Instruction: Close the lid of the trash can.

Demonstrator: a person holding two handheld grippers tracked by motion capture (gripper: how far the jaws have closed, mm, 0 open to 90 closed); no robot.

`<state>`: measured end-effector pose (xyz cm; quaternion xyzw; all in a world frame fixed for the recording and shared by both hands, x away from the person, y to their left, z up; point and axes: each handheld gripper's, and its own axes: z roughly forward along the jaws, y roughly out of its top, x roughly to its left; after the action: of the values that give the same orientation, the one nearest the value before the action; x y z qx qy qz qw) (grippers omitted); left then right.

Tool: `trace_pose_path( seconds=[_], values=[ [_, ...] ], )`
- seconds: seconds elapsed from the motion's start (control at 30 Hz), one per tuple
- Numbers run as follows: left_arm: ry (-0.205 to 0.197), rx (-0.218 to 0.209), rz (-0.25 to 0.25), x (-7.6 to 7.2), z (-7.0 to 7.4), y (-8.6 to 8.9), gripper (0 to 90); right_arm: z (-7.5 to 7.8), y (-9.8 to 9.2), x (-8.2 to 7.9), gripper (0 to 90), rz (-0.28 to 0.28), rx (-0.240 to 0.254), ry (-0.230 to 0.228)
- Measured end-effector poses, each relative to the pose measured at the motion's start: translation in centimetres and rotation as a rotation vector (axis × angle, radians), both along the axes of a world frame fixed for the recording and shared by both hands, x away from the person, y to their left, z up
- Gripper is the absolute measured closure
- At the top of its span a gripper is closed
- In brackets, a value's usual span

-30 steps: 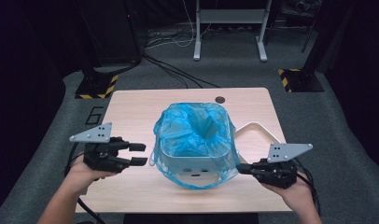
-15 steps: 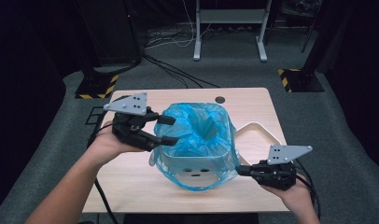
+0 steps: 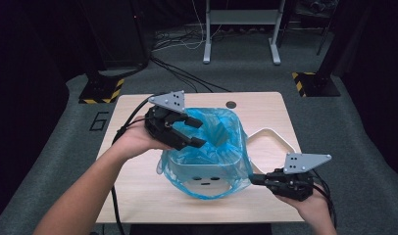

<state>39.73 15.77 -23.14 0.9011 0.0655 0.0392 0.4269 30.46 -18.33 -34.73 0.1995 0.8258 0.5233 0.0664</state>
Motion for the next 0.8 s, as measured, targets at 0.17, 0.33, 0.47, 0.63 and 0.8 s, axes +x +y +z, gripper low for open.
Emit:
trace_pose_path(
  seconds=[0.17, 0.33, 0.47, 0.63, 0.8],
  values=[
    [0.015, 0.045, 0.003, 0.4, -0.8, -0.4, 39.0, -0.2, -0.1, 0.1, 89.6, -0.005, -0.001, 0.009],
    [0.01, 0.097, 0.016, 0.6, -1.2, -0.6, 39.0, -0.2, -0.2, 0.0, 89.5, -0.005, 0.002, 0.007],
    [0.002, 0.068, 0.021, 0.8, -0.2, -1.0, 37.9, -0.2, -0.2, 0.0, 89.5, -0.004, 0.005, 0.005],
    [-0.022, 0.017, -0.01, 0.6, 1.4, -2.5, 35.1, -0.2, -0.2, -0.1, 89.5, -0.002, 0.006, 0.008],
    [-0.036, 0.038, -0.051, 0.5, 1.8, -5.4, 33.3, -0.3, 0.0, 0.0, 89.6, 0.001, 0.006, 0.011]
  ],
)
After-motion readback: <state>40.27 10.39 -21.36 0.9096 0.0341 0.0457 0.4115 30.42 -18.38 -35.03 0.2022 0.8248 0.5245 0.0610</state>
